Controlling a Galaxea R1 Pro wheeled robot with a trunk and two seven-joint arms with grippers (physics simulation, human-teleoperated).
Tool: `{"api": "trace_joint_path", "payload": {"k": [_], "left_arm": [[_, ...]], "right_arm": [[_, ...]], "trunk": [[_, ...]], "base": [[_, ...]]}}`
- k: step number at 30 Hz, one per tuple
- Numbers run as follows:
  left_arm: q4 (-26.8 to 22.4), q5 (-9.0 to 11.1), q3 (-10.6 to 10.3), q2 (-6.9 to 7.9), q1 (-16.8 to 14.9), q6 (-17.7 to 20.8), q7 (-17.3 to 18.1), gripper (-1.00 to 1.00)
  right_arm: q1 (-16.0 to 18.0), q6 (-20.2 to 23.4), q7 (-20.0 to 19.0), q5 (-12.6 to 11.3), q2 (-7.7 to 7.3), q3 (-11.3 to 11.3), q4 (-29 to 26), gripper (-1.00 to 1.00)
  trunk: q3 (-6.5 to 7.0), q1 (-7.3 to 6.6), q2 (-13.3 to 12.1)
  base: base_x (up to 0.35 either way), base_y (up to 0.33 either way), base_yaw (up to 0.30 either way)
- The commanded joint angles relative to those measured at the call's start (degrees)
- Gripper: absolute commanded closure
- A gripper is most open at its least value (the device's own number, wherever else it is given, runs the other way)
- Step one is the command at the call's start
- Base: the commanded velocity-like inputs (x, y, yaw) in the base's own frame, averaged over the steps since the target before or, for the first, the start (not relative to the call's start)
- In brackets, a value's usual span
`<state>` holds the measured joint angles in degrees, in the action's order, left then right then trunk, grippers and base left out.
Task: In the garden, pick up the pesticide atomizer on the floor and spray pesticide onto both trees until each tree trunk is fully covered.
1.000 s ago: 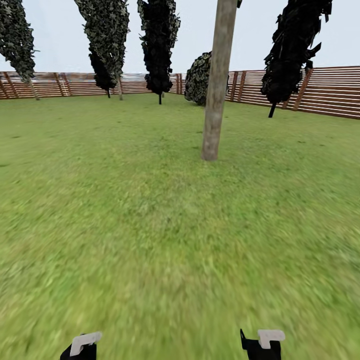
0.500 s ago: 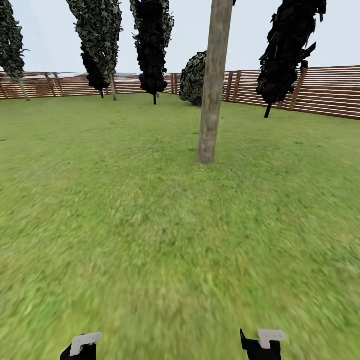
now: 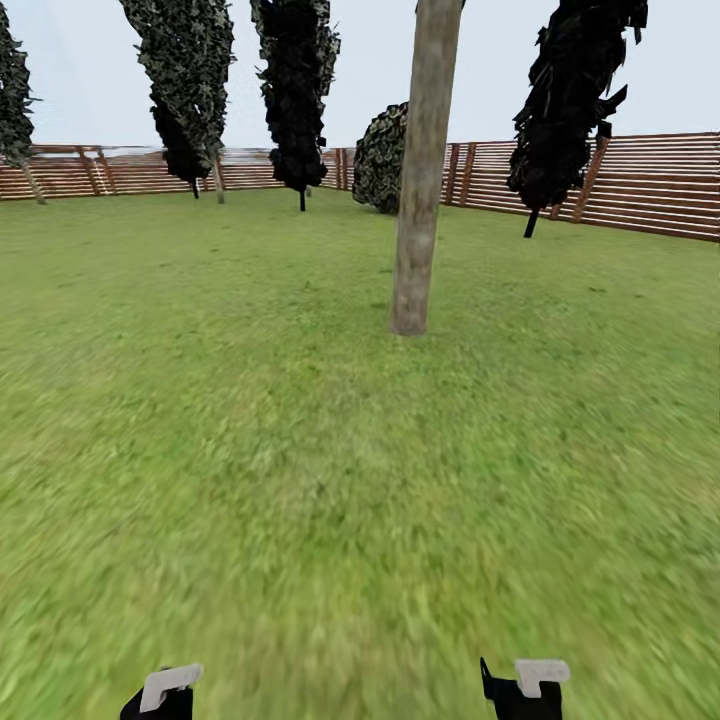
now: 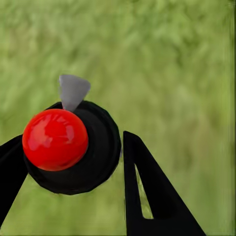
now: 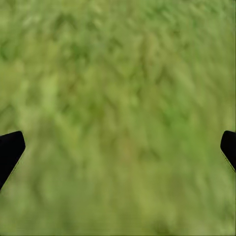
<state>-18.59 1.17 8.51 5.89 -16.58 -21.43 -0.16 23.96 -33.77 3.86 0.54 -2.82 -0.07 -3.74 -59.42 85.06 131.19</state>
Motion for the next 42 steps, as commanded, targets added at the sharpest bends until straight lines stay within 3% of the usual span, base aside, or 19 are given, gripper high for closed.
{"api": "trace_joint_path", "payload": {"k": [1,22,42], "left_arm": [[0.04,0.1,0.02,0.0,-0.03,-0.19,-0.01,1.0],[0.04,-0.01,0.02,0.0,-0.03,-0.19,-0.01,1.0],[0.02,0.06,0.02,0.0,-0.03,-0.19,-0.01,1.0]], "right_arm": [[0.03,-0.15,0.19,0.07,0.0,-0.03,0.05,-1.0],[0.03,-0.15,0.24,0.01,-0.09,-0.02,0.05,-1.0],[0.03,-0.15,0.23,0.03,0.0,-0.03,0.05,-1.0]], "trunk": [[-0.04,0.02,0.02],[-0.01,0.02,0.02],[0.88,0.02,0.02]], "base": [[0.338,0.0,-0.022],[0.339,0.0,-0.005],[0.339,0.0,-0.165]]}}
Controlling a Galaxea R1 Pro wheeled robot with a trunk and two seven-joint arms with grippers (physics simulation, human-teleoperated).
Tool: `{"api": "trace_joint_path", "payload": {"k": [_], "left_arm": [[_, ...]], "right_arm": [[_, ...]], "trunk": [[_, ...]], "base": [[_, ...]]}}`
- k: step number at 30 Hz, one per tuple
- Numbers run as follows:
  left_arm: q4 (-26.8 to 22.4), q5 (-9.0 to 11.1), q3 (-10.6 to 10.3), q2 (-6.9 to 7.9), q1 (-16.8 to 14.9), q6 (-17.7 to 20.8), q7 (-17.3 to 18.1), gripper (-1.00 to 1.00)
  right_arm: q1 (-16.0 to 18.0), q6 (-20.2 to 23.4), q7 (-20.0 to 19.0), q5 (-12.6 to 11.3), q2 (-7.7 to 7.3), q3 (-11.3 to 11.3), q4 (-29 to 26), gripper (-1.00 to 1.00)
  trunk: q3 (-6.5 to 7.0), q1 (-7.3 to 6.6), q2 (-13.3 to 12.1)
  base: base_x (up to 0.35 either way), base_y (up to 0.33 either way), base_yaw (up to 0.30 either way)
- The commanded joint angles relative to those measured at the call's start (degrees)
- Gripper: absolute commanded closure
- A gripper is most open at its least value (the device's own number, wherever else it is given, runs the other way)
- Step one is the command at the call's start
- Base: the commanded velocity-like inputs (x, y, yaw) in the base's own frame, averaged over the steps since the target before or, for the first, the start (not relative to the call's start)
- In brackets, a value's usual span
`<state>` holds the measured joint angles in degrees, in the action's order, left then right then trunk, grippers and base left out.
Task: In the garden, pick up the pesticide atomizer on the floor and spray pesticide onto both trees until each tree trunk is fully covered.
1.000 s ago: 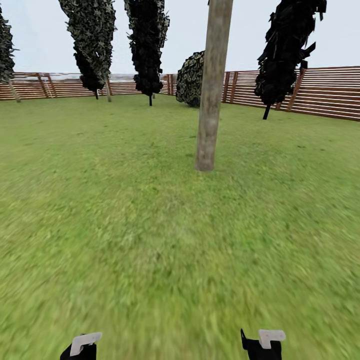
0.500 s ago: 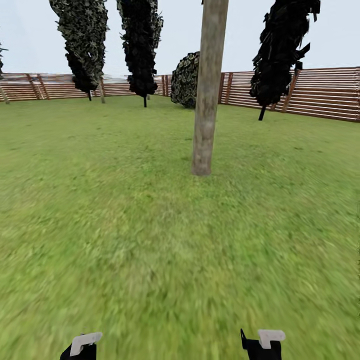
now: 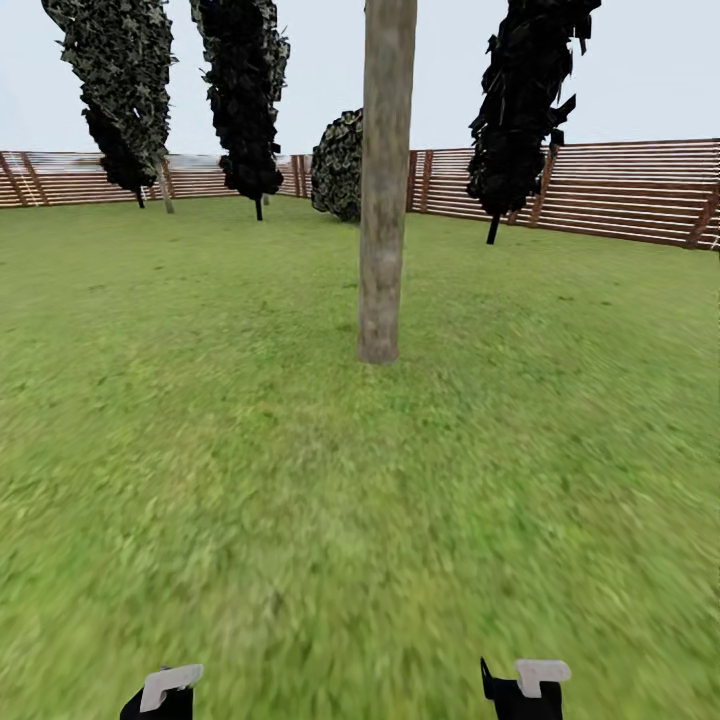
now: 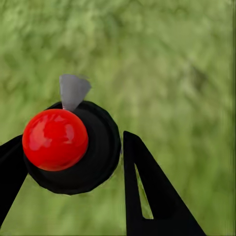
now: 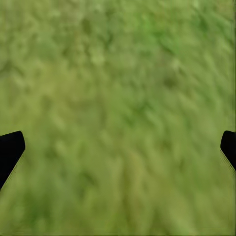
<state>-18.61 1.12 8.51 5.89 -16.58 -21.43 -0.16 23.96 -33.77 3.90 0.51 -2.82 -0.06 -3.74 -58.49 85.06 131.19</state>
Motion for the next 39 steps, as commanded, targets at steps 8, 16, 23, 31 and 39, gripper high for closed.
{"api": "trace_joint_path", "payload": {"k": [8,16,23,31,39], "left_arm": [[0.06,0.11,0.02,0.0,-0.03,-0.19,-0.01,1.0],[0.06,0.11,0.02,0.0,-0.03,-0.19,-0.01,1.0],[0.04,0.12,0.02,0.0,-0.03,-0.19,-0.01,1.0],[0.07,0.11,0.02,0.0,-0.03,-0.19,-0.01,1.0],[0.07,0.11,0.02,0.0,-0.03,-0.19,-0.01,1.0]], "right_arm": [[0.03,-0.15,0.15,0.07,0.01,-0.03,0.05,-1.0],[0.03,-0.15,0.14,0.11,0.01,-0.08,0.05,-1.0],[0.03,-0.15,0.17,0.11,0.01,-0.07,0.05,-1.0],[0.03,-0.15,0.14,0.11,0.05,-0.09,0.05,-1.0],[0.03,-0.15,0.14,0.11,0.08,-0.07,0.05,-1.0]], "trunk": [[-0.03,0.02,0.02],[-0.03,0.02,0.02],[-0.03,0.02,0.02],[-0.03,0.02,0.02],[0.02,0.02,0.02]], "base": [[0.339,0.0,-0.009],[0.339,0.0,0.0],[0.338,0.0,0.0],[0.339,0.0,0.0],[0.339,0.0,-0.081]]}}
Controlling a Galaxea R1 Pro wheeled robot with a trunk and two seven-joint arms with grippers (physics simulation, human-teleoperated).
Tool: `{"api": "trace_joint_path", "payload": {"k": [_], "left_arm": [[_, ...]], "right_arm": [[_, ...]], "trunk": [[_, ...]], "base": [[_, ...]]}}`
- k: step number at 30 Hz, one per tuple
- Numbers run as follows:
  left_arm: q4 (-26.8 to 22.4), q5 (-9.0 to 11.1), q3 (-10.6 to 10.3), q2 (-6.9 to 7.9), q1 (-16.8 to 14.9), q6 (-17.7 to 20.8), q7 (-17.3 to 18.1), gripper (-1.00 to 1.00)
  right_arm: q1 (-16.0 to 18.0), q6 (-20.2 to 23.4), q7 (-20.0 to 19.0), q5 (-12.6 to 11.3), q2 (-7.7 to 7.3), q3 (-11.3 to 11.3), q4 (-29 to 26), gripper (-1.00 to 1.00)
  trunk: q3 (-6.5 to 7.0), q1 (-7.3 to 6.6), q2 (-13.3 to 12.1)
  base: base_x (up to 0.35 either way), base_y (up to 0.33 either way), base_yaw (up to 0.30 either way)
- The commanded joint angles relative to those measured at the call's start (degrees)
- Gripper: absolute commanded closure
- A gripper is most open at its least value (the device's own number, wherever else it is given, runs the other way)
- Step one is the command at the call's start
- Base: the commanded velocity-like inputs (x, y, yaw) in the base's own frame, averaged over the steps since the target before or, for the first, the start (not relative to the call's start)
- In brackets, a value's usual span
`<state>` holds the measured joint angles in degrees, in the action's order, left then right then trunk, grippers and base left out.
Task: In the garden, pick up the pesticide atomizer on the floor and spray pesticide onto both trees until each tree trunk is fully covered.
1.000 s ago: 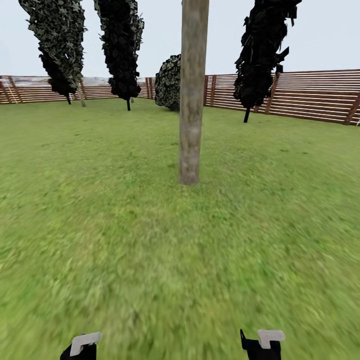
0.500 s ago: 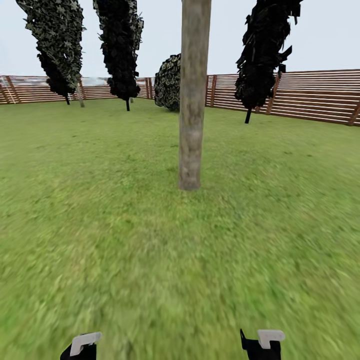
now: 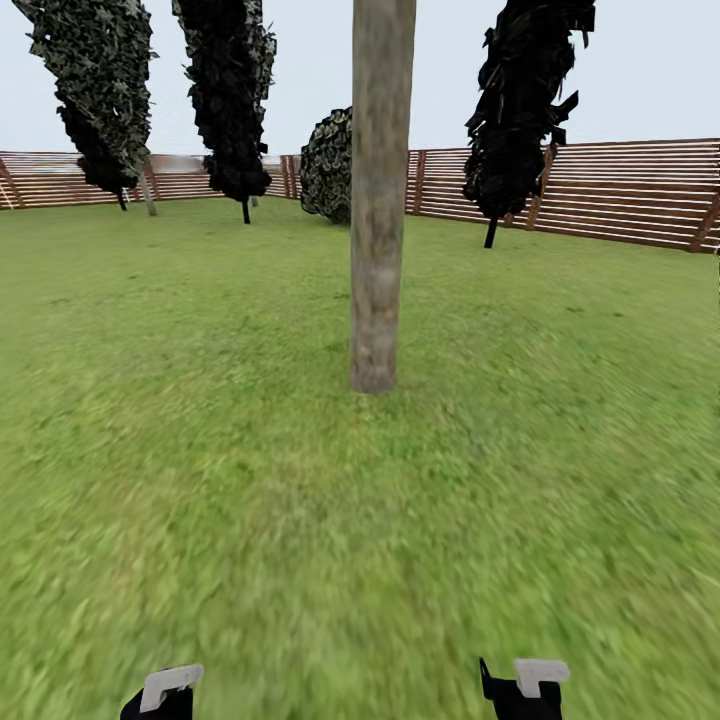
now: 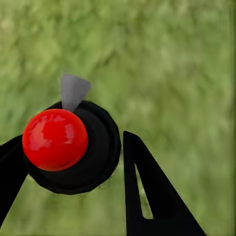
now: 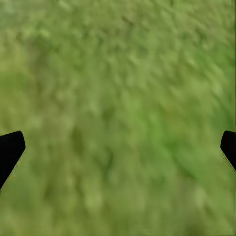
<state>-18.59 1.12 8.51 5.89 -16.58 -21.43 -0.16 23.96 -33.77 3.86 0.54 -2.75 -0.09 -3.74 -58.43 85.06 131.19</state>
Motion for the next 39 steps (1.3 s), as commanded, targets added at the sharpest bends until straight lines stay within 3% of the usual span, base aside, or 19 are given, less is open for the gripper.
{"api": "trace_joint_path", "payload": {"k": [1,19,39], "left_arm": [[0.01,0.11,0.02,0.0,-0.03,-0.19,-0.01,1.0],[0.04,0.08,0.02,0.0,-0.03,-0.19,-0.01,1.0],[0.04,0.11,0.02,0.0,-0.03,-0.19,-0.01,1.0]], "right_arm": [[0.03,-0.15,0.19,0.07,0.01,-0.03,0.05,-1.0],[0.03,-0.15,0.19,0.07,-0.2,0.0,0.05,-1.0],[0.03,-0.15,0.19,-0.02,0.11,-0.09,0.02,-1.0]], "trunk": [[-0.05,0.02,0.02],[-0.04,0.02,0.02],[-0.04,0.02,0.02]], "base": [[0.339,0.0,-0.03],[0.338,-0.004,-0.003],[0.337,-0.092,0.0]]}}
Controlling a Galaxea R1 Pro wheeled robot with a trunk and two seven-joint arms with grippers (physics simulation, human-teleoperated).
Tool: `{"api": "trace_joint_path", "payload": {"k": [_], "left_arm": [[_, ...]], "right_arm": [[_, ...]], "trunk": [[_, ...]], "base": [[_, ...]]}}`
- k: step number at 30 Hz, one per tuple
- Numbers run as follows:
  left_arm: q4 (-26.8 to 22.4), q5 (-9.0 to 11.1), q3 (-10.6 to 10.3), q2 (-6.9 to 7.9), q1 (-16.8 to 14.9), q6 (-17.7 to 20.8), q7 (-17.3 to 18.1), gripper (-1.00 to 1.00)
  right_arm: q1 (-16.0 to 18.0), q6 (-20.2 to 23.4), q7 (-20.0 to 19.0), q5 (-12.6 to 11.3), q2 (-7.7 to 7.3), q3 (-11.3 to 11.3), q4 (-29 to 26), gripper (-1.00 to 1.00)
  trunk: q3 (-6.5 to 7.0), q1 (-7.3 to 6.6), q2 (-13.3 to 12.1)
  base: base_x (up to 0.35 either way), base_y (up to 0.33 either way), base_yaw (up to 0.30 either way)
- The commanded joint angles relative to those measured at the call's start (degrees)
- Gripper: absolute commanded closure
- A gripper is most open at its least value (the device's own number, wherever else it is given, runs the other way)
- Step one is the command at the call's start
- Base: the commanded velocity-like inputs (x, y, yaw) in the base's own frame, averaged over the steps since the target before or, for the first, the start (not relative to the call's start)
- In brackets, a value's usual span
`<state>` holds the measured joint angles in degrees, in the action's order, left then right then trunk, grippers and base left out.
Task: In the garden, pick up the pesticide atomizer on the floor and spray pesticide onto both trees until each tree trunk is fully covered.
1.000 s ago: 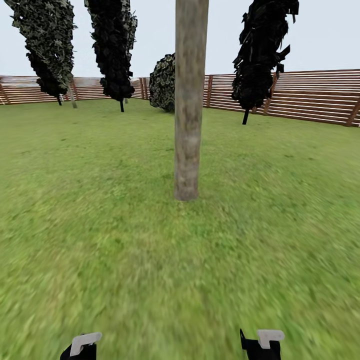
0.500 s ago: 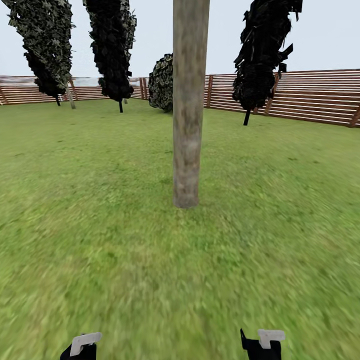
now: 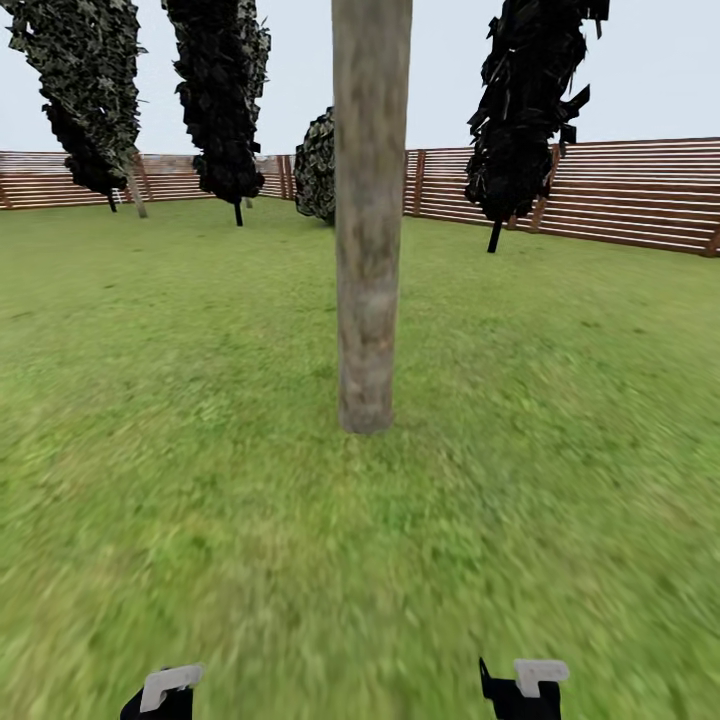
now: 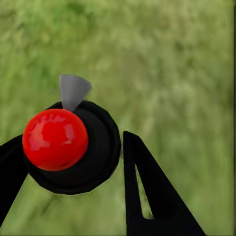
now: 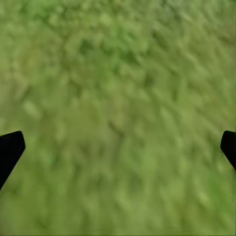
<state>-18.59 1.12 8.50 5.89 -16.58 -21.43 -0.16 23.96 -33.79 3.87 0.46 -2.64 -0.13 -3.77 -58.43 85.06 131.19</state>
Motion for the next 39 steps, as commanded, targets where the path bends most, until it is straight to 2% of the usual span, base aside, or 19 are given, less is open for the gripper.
{"api": "trace_joint_path", "payload": {"k": [1,13,21,28,39], "left_arm": [[0.04,0.11,0.02,0.0,-0.03,-0.19,-0.01,1.0],[0.02,0.11,0.02,0.0,-0.03,-0.19,-0.01,1.0],[0.04,0.11,0.02,0.0,-0.03,-0.19,-0.01,1.0],[0.04,0.11,0.02,0.0,-0.03,-0.19,-0.01,1.0],[0.0,-0.02,0.0,0.42,-0.03,-0.25,0.67,1.0]], "right_arm": [[0.03,-0.14,0.18,0.06,0.0,-0.05,0.03,-1.0],[0.03,-0.14,0.18,0.13,-0.04,-0.03,0.07,-1.0],[0.03,-0.14,0.18,0.15,-0.01,-0.04,0.07,-1.0],[0.03,-0.14,0.18,0.11,0.0,-0.03,0.07,-1.0],[0.03,-0.08,0.12,0.24,-0.11,-0.25,-0.12,-1.0]], "trunk": [[-0.05,0.02,0.02],[-0.05,0.02,0.02],[0.03,0.02,0.02],[0.05,0.02,0.02],[0.05,0.02,0.02]], "base": [[0.33,-0.114,0.0],[0.329,-0.115,-0.004],[0.329,-0.115,-0.164],[0.33,-0.111,-0.035],[0.338,-0.015,-0.001]]}}
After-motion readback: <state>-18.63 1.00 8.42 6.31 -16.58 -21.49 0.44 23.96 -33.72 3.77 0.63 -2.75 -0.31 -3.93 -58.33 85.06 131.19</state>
